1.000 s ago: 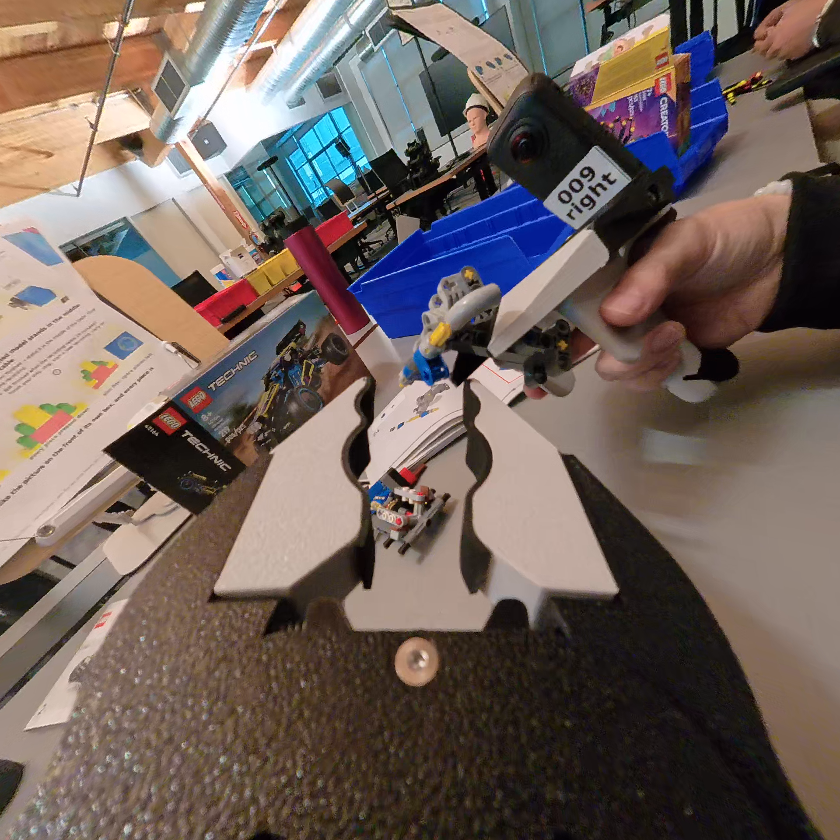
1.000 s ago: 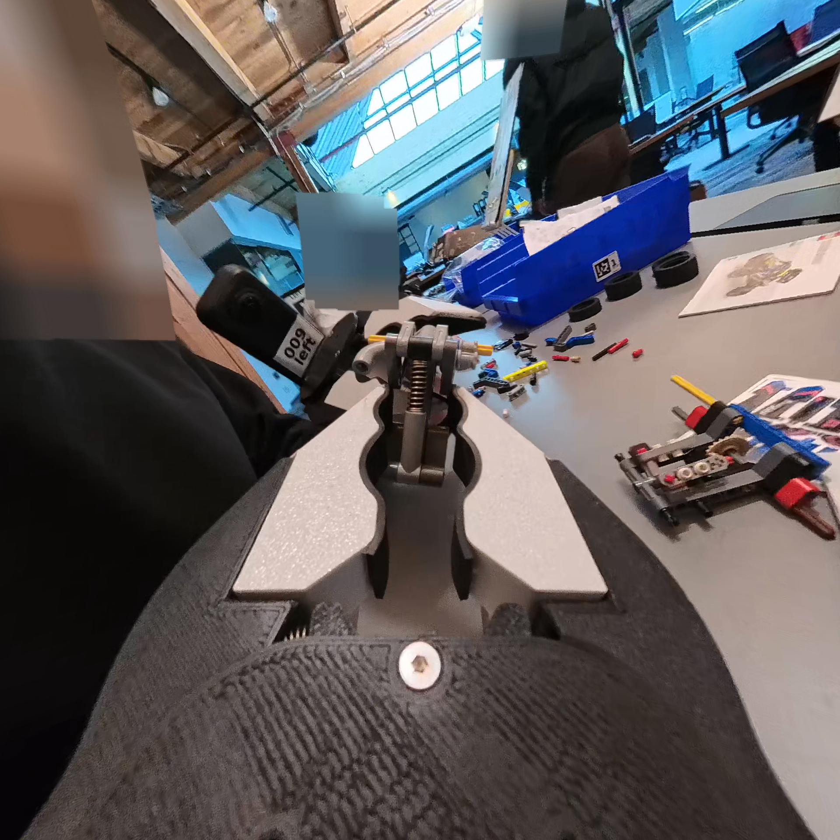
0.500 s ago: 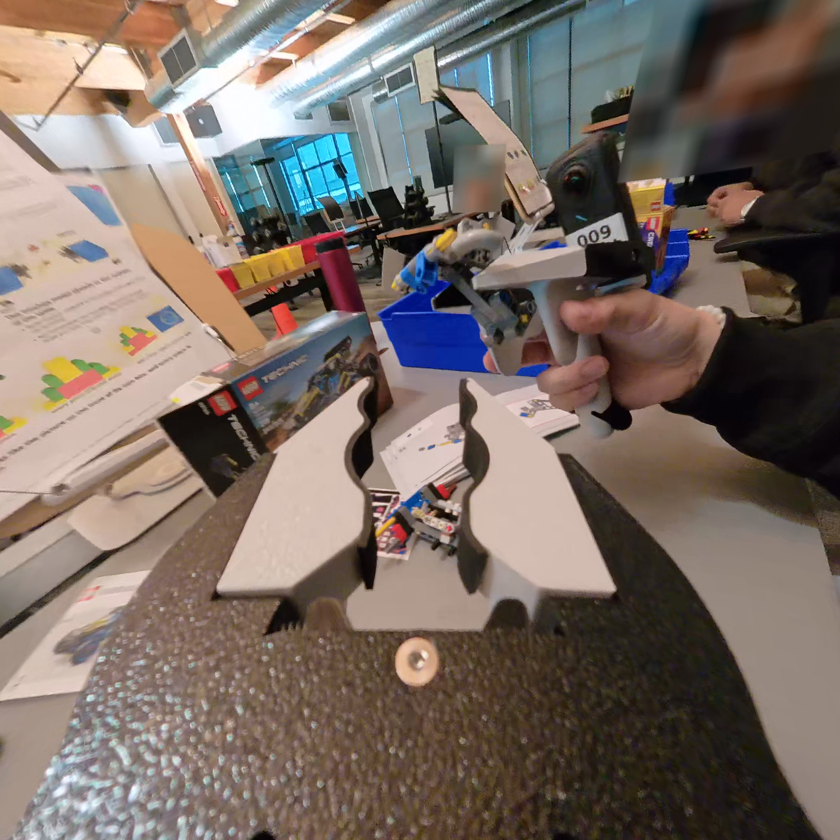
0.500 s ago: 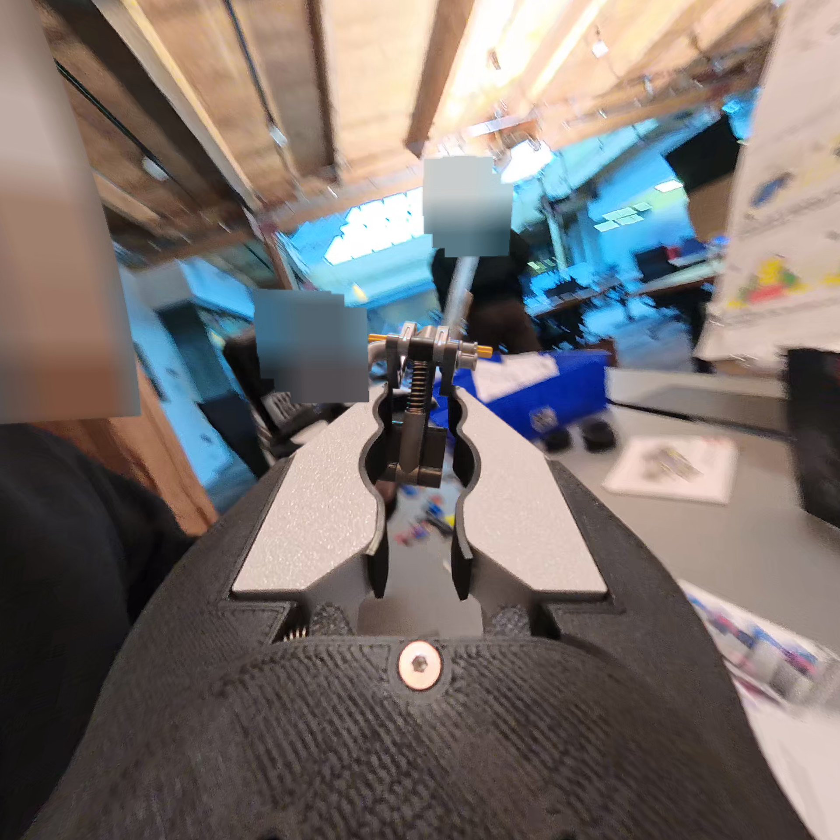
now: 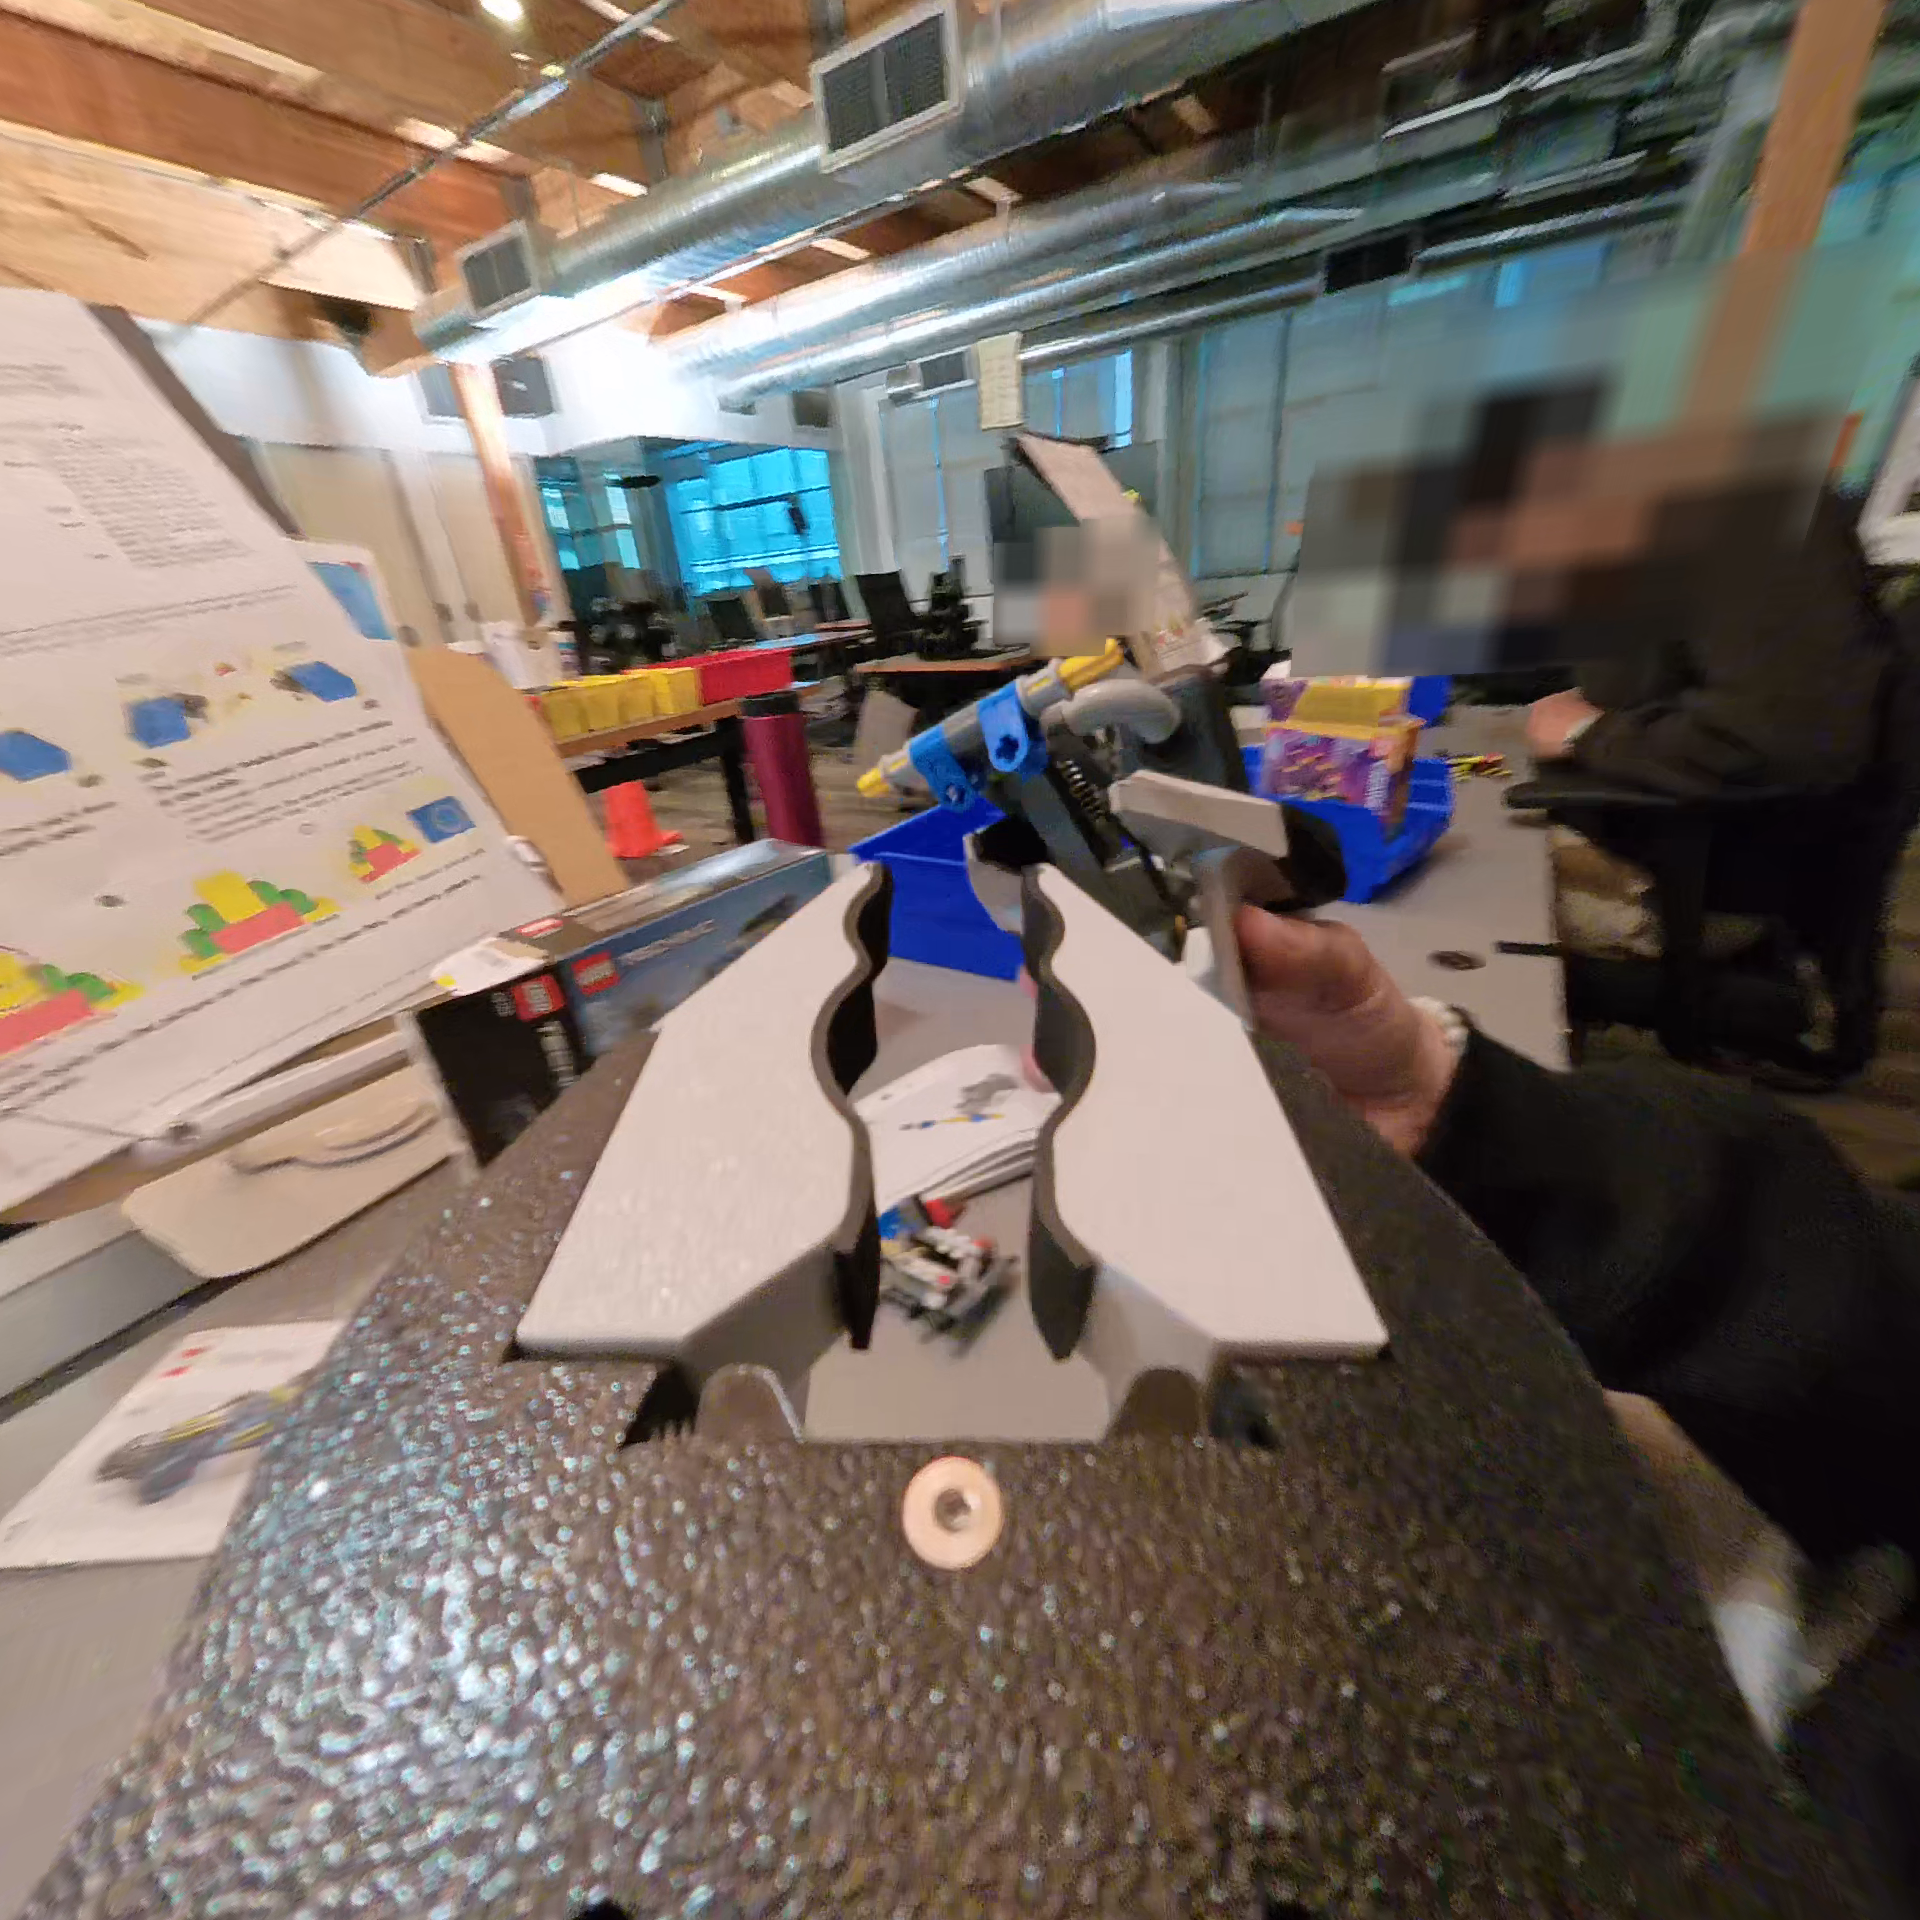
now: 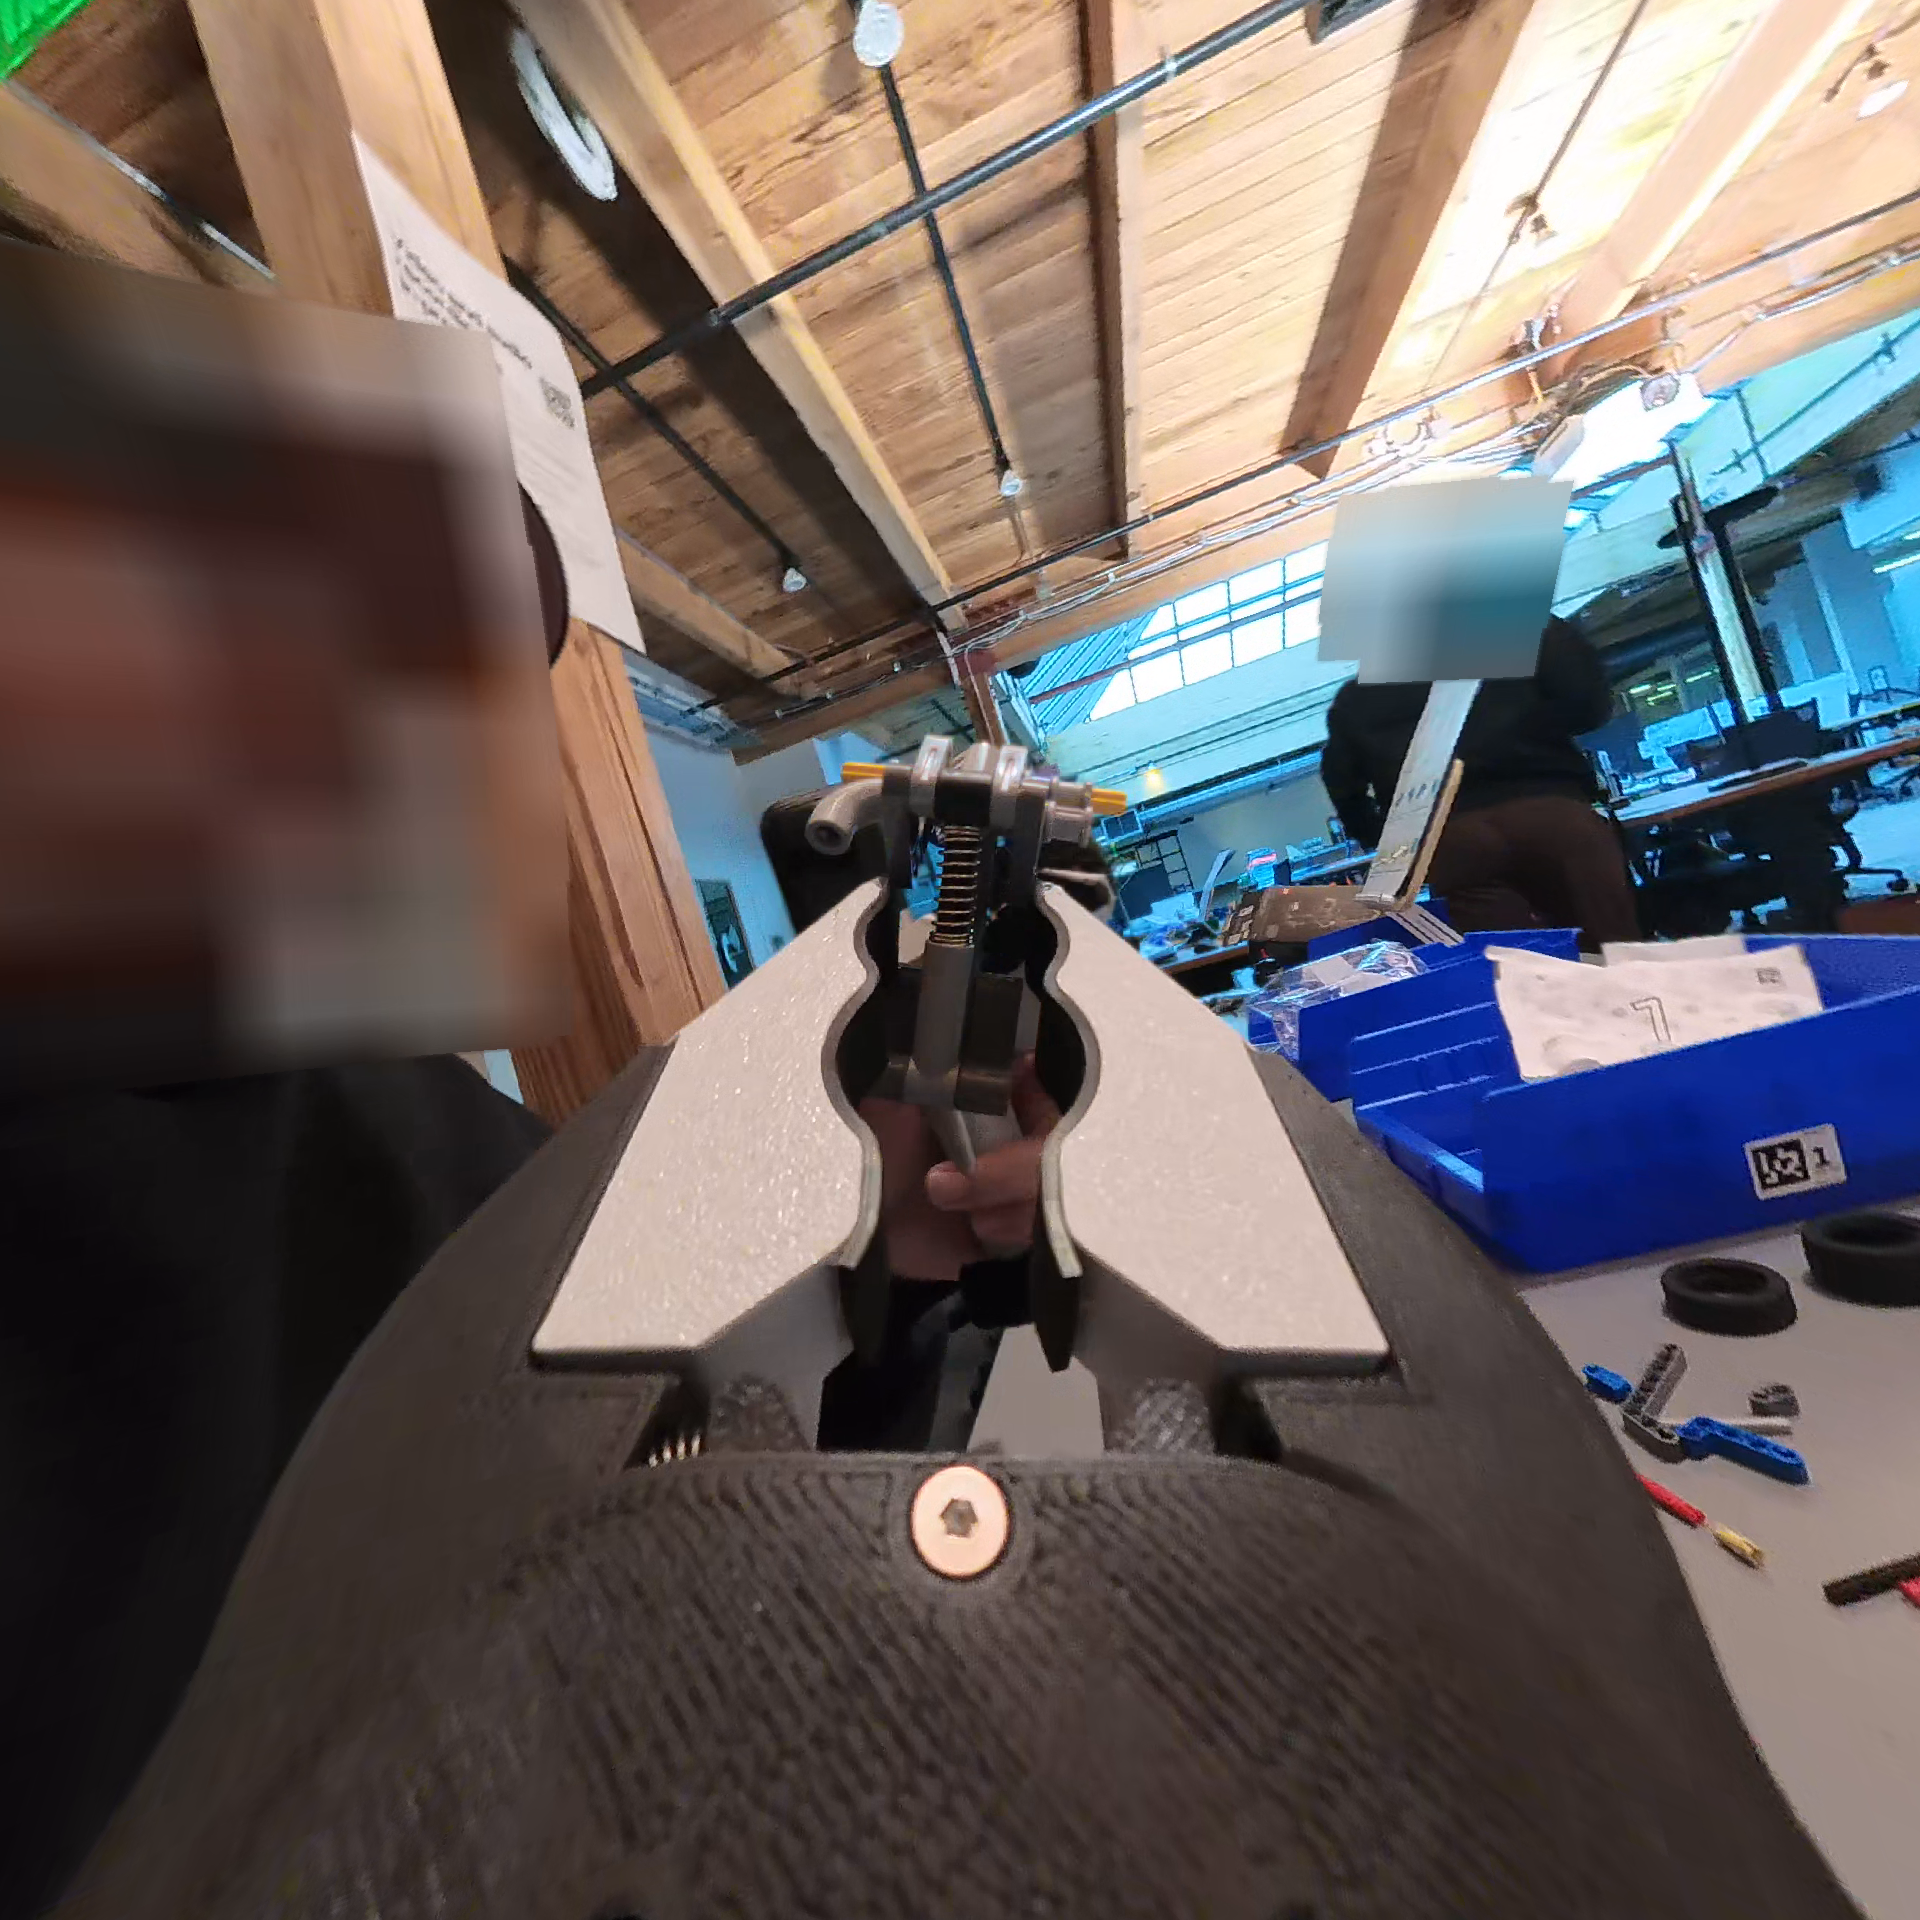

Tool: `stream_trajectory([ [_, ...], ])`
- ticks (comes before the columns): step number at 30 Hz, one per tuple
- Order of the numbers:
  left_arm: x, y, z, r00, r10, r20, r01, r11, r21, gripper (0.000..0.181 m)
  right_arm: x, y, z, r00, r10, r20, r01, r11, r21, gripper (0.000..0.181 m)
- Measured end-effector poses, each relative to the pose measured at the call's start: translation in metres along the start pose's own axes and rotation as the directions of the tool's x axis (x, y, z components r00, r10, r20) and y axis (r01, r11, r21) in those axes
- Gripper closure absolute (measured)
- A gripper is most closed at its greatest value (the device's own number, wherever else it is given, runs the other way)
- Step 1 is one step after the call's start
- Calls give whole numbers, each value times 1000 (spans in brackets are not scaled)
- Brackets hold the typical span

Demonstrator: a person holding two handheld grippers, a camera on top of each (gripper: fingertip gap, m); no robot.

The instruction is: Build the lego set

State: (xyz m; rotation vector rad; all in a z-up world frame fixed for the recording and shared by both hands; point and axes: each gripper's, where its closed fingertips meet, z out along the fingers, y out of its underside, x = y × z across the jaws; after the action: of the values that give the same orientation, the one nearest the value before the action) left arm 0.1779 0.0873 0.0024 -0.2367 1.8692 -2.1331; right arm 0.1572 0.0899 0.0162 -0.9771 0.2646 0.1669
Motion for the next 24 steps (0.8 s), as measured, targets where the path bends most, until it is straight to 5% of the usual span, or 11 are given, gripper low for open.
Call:
stream_trajectory([
  [11,34,-23,-6,940,-201,-277,238,965,109,165,-26,7,4,994,-86,72,91,992,-81,159],
  [24,36,-12,2,934,-151,-325,209,966,152,162,-13,22,-29,972,-233,-16,220,938,-266,159],
])
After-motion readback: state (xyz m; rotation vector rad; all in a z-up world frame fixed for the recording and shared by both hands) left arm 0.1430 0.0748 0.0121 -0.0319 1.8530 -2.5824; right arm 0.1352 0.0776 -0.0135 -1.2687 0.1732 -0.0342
